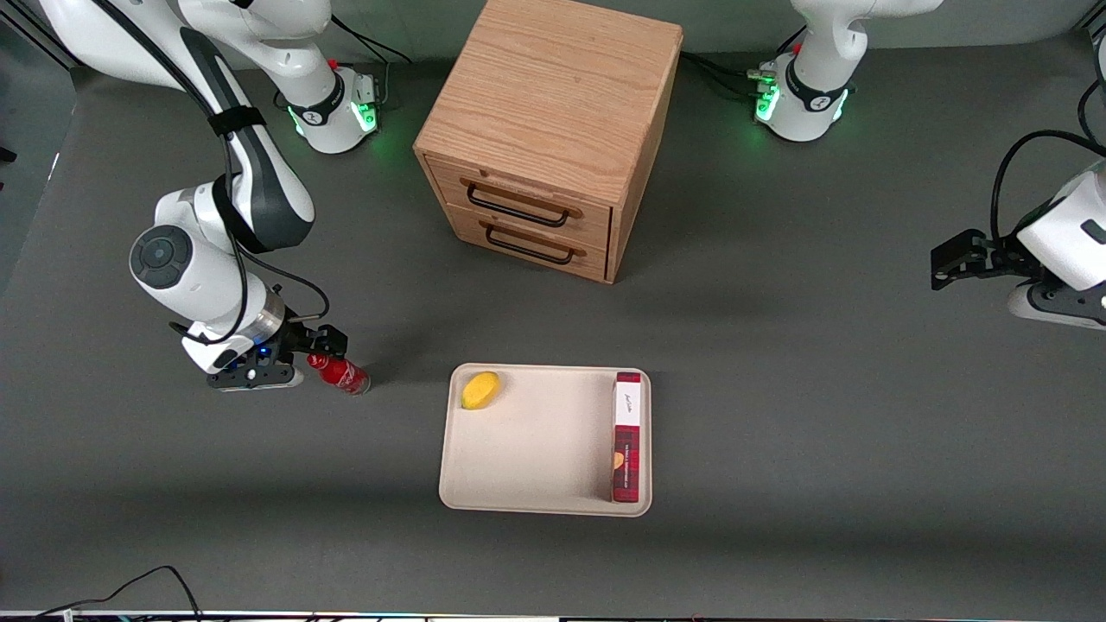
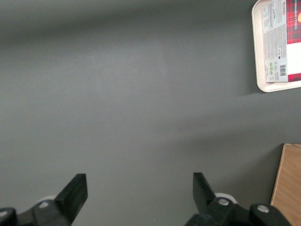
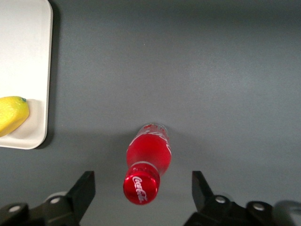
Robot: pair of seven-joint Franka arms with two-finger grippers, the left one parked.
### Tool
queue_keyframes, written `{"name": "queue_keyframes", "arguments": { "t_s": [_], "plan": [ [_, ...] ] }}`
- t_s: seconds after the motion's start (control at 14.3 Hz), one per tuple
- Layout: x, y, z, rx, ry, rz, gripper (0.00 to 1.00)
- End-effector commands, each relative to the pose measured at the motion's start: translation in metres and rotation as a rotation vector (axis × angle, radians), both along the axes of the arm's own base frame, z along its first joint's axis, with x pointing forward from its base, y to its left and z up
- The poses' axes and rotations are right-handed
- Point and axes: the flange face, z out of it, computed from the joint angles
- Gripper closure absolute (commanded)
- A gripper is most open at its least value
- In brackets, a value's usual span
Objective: Place coke bottle on tray
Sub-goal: 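Close the right gripper around the bottle's cap end, then lift the bottle with the right gripper and carry it toward the tray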
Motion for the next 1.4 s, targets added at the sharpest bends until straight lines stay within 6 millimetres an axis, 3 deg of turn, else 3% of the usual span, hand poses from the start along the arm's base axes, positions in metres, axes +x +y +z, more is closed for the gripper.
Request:
{"name": "queue_keyframes", "arguments": {
  "t_s": [0.0,0.28,0.49,0.63,0.77,0.98,1.19,1.26,1.33],
  "plan": [
    [0.0,0.003,-0.007,-0.01,-0.019,-0.011,0.17],
    [0.0,0.003,-0.008,-0.009,-0.016,-0.017,0.54],
    [0.0,0.003,-0.008,-0.01,-0.014,-0.017,0.94],
    [0.0,0.003,0.006,-0.013,-0.027,-0.021,1.0],
    [0.005,0.0,0.041,-0.034,0.004,-0.027,1.0],
    [0.018,-0.005,0.112,-0.065,0.084,-0.036,1.0],
    [0.017,-0.01,0.21,-0.07,0.09,-0.054,1.0],
    [0.014,-0.011,0.232,-0.072,0.1,-0.055,1.0],
    [0.01,-0.012,0.238,-0.076,0.125,-0.055,1.0]
  ]
}}
